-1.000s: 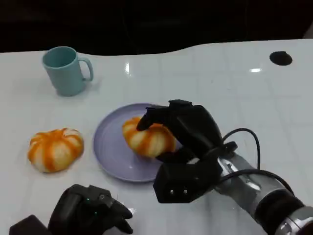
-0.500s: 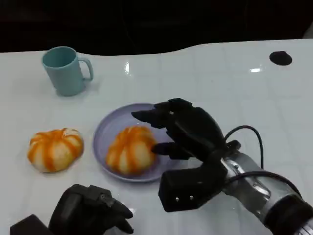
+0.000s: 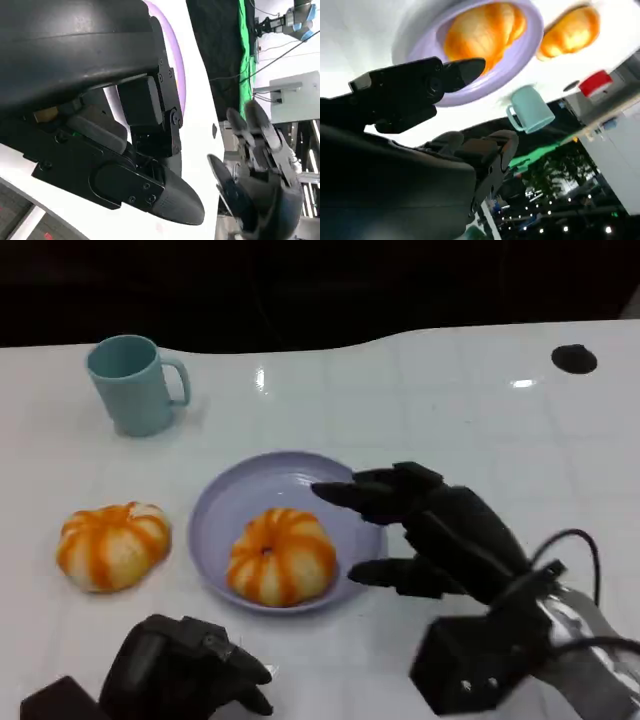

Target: Grasp the bread from the table and place it into the plate.

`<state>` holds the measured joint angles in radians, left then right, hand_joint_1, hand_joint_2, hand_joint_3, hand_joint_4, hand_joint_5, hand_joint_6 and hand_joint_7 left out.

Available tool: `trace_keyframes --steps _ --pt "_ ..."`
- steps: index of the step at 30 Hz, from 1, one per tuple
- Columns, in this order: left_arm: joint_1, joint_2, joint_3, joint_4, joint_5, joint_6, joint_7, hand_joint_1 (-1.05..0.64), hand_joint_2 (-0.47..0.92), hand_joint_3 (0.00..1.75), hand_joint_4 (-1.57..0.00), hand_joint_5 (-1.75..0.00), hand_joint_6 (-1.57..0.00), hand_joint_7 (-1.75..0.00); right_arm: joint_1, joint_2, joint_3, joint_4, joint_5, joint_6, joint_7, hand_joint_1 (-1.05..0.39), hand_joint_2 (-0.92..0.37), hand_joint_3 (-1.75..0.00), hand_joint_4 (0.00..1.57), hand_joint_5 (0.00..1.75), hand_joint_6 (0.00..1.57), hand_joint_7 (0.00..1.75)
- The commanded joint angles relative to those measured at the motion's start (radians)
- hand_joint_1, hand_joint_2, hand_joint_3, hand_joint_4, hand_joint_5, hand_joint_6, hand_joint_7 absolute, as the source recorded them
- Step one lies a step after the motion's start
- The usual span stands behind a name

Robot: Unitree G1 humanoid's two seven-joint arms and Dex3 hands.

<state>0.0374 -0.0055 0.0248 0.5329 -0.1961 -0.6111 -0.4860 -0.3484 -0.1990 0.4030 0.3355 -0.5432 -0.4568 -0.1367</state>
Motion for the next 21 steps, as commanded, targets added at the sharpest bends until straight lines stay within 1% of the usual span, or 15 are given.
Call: trace_keyframes --steps 1,4,7,8,9,10,11,12,13,14,15,16,17,18,21 --pt "-0.002 0.013 0.006 0.001 0.003 0.003 0.010 -1.05 0.89 0.00 -1.45 -0.66 -1.57 -0.24 0.095 -0.047 -0.073 -0.081 0.094 -0.086 0.013 -0.27 -0.92 -0.01 0.35 0.57 0.59 0.07" --pt "-0.002 0.013 0.005 0.001 0.006 0.003 0.013 -1.05 0.89 0.00 -1.45 -0.66 -1.57 -0.24 0.145 -0.068 -0.115 -0.088 0.160 -0.164 0.028 -0.18 -0.92 -0.03 0.52 0.66 0.71 0.12" --pt "-0.003 0.014 0.006 0.002 0.009 0.004 0.016 -1.05 0.89 0.00 -1.45 -0.65 -1.57 -0.24 0.188 -0.094 -0.151 -0.094 0.231 -0.230 0.067 -0.10 -0.90 -0.15 0.70 0.79 0.88 0.18" --pt "-0.004 0.013 0.006 0.004 0.008 0.001 0.015 -1.05 0.89 0.00 -1.45 -0.65 -1.57 -0.24 0.202 -0.101 -0.163 -0.097 0.262 -0.244 0.088 -0.08 -0.82 -0.32 0.74 0.82 0.93 0.18" --pt "-0.004 0.012 0.007 0.003 0.008 0.004 0.015 -1.05 0.89 0.00 -1.45 -0.65 -1.57 -0.24 0.226 -0.112 -0.174 -0.111 0.314 -0.238 0.125 -0.08 -0.70 -0.60 0.82 0.87 1.00 0.20" --pt "-0.004 0.011 0.007 0.003 0.007 0.005 0.016 -1.05 0.89 0.00 -1.45 -0.65 -1.57 -0.24 0.246 -0.119 -0.183 -0.123 0.358 -0.230 0.159 -0.08 -0.66 -0.74 0.85 0.93 1.05 0.22" --pt "-0.005 0.011 0.007 0.003 0.007 0.006 0.015 -1.05 0.89 0.00 -1.45 -0.65 -1.57 -0.24 0.266 -0.126 -0.193 -0.133 0.405 -0.229 0.194 -0.08 -0.63 -0.82 0.87 0.99 1.09 0.24" --pt "-0.005 0.011 0.007 0.004 0.007 0.006 0.014 -1.05 0.89 0.00 -1.45 -0.65 -1.57 -0.24 0.279 -0.129 -0.200 -0.141 0.435 -0.227 0.219 -0.06 -0.62 -0.88 0.87 1.21 1.13 0.35" --pt "-0.006 0.011 0.008 0.006 0.007 0.003 0.012 -1.05 0.89 0.00 -1.45 -0.65 -1.57 -0.24 0.293 -0.130 -0.207 -0.146 0.454 -0.233 0.236 -0.06 -0.61 -0.91 0.86 1.29 1.09 0.48" --pt "-0.008 0.012 0.008 0.009 0.007 0.000 0.011 -1.05 0.89 0.00 -1.45 -0.65 -1.57 -0.24 0.303 -0.127 -0.214 -0.147 0.468 -0.243 0.248 -0.05 -0.56 -1.00 0.88 1.42 1.06 0.71" --pt "-0.010 0.011 0.008 0.011 0.007 -0.001 0.011 -1.05 0.89 0.00 -1.44 -0.65 -1.57 -0.23 0.310 -0.120 -0.221 -0.140 0.478 -0.260 0.257 -0.05 -0.49 -1.14 0.91 1.54 0.99 0.97" --pt "-0.011 0.011 0.009 0.013 0.007 -0.002 0.012 -1.05 0.89 0.00 -1.44 -0.65 -1.57 -0.23 0.316 -0.113 -0.228 -0.129 0.487 -0.278 0.265 -0.05 -0.44 -1.22 0.92 1.61 0.95 1.09" --pt "-0.013 0.011 0.010 0.016 0.008 -0.004 0.013 -1.05 0.89 0.00 -1.44 -0.65 -1.57 -0.23 0.322 -0.109 -0.232 -0.121 0.494 -0.289 0.273 -0.06 -0.39 -1.31 0.92 1.68 0.91 1.18" --pt "-0.014 0.011 0.010 0.018 0.009 -0.005 0.014 -1.05 0.89 0.00 -1.44 -0.65 -1.57 -0.23 0.327 -0.106 -0.236 -0.115 0.498 -0.296 0.279 -0.06 -0.37 -1.35 0.92 1.71 0.88 1.23" --pt "-0.017 0.012 0.011 0.022 0.010 -0.005 0.014 -1.05 0.89 0.00 -1.44 -0.65 -1.57 -0.23 0.351 -0.095 -0.248 -0.112 0.509 -0.286 0.294 -0.08 -0.34 -1.38 0.89 1.73 0.83 1.29"
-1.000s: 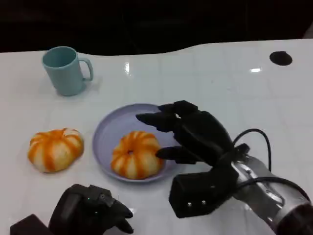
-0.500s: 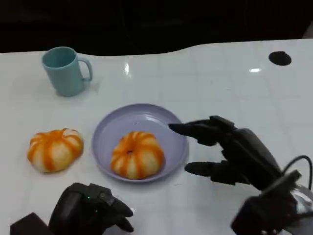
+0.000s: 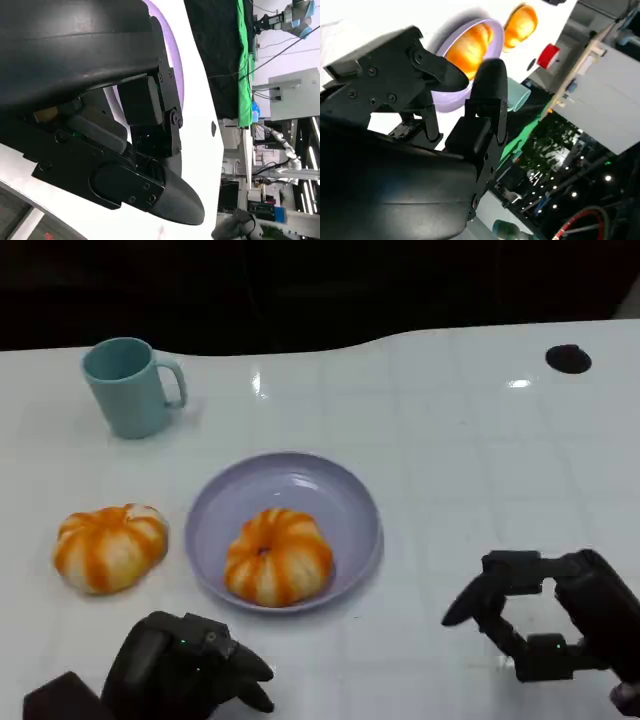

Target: Grasp the bread from the table and place it into the plate.

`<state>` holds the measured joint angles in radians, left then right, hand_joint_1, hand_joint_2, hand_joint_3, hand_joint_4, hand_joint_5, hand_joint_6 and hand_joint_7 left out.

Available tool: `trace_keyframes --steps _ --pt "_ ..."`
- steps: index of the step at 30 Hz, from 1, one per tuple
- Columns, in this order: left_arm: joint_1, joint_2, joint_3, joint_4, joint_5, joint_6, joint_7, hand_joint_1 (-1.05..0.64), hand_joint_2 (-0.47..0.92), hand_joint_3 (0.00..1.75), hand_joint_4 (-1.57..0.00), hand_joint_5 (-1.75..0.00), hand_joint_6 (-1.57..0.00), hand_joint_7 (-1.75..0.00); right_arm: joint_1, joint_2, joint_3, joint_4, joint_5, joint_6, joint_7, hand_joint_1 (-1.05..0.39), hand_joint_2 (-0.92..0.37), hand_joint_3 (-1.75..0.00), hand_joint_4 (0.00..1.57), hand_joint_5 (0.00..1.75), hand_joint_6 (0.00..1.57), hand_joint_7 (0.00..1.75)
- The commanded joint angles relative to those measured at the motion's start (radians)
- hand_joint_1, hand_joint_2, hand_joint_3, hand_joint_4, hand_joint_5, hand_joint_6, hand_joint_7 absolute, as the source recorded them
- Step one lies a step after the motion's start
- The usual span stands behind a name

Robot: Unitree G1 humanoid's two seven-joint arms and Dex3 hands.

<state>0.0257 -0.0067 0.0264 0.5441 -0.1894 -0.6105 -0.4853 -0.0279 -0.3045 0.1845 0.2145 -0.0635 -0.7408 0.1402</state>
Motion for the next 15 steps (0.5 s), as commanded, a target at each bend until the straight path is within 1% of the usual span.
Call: trace_keyframes --steps 1,4,6,9,15 --pt "-0.005 0.014 0.009 0.011 0.003 -0.007 0.012 -1.05 0.89 0.00 -1.44 -0.65 -1.57 -0.23 0.041 0.019 -0.034 0.002 0.032 0.014 0.017 -0.09 -0.35 -1.36 0.89 1.74 0.82 1.30" --pt "-0.002 0.014 0.012 0.009 0.001 -0.014 0.011 -1.05 0.90 0.00 -1.44 -0.65 -1.57 -0.23 0.074 0.050 -0.043 -0.016 0.051 0.067 0.020 -0.12 -0.41 -1.29 0.88 1.74 0.79 1.34" --pt "0.001 0.013 0.013 0.006 0.000 -0.013 0.010 -1.05 0.90 0.00 -1.45 -0.65 -1.57 -0.23 0.092 0.061 -0.046 -0.024 0.048 0.094 0.021 -0.14 -0.45 -1.24 0.86 1.75 0.75 1.41" --pt "0.002 0.015 0.013 0.009 0.005 -0.017 0.012 -1.05 0.90 0.00 -1.45 -0.65 -1.57 -0.23 0.100 0.073 -0.049 -0.019 0.037 0.095 0.024 -0.15 -0.48 -1.20 0.85 1.75 0.72 1.46" --pt "0.006 0.015 0.013 0.009 0.003 -0.027 0.008 -1.05 0.90 0.00 -1.44 -0.65 -1.57 -0.24 0.085 0.083 -0.055 0.020 0.036 0.077 0.038 -0.16 -0.48 -1.21 0.85 1.75 0.72 1.50"
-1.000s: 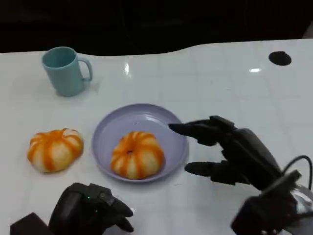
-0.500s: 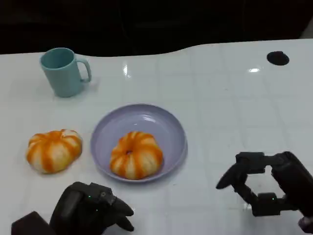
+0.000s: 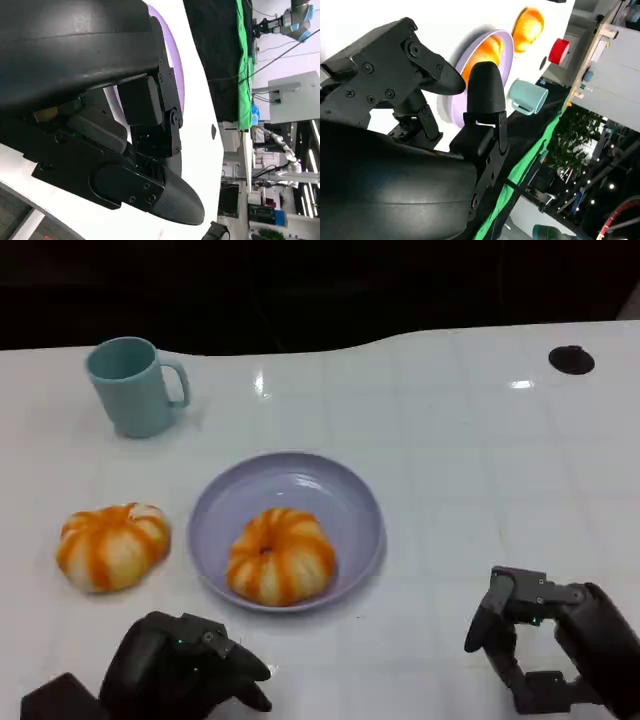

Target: Grasp the bread from the table and place it into the plate.

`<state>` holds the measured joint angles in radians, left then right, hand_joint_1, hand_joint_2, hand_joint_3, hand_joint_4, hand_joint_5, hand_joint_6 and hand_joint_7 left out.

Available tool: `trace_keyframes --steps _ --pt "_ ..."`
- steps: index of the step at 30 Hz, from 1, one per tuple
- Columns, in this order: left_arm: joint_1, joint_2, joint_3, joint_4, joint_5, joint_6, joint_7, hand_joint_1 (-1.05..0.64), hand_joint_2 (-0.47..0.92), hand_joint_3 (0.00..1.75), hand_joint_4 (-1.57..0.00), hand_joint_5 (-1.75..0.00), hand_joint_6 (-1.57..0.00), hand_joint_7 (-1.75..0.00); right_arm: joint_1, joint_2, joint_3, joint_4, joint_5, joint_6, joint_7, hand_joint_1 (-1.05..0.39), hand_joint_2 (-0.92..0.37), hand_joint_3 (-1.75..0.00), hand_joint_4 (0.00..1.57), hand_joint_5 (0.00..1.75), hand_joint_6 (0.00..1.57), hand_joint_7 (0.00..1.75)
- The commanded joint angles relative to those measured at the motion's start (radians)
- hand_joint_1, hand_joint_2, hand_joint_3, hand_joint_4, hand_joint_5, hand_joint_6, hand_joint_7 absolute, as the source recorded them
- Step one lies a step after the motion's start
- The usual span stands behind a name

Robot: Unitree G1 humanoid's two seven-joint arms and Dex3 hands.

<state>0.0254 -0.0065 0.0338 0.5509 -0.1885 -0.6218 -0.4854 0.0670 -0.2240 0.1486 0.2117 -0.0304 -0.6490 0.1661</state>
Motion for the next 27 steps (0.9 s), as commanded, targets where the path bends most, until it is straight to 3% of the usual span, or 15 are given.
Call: trace_keyframes --steps 1,13,27 --pt "0.008 0.015 0.006 -0.001 0.001 -0.015 0.007 -1.05 0.90 0.00 -1.44 -0.65 -1.57 -0.24 -0.011 0.005 -0.021 0.027 0.005 -0.014 0.016 -0.16 -0.48 -1.21 0.86 1.75 0.72 1.51" --pt "0.008 0.019 0.009 0.003 0.002 -0.019 0.008 -1.05 0.91 0.00 -1.44 -0.65 -1.57 -0.23 -0.004 0.021 -0.031 0.017 -0.005 0.011 0.039 -0.17 -0.46 -1.23 0.84 1.75 0.72 1.51" --pt "0.010 0.029 0.008 -0.003 -0.006 -0.015 -0.004 -1.05 0.90 0.00 -1.44 -0.65 -1.57 -0.23 -0.019 0.031 -0.032 0.051 -0.017 -0.034 0.041 -0.18 -0.46 -1.22 0.84 1.75 0.75 1.47"
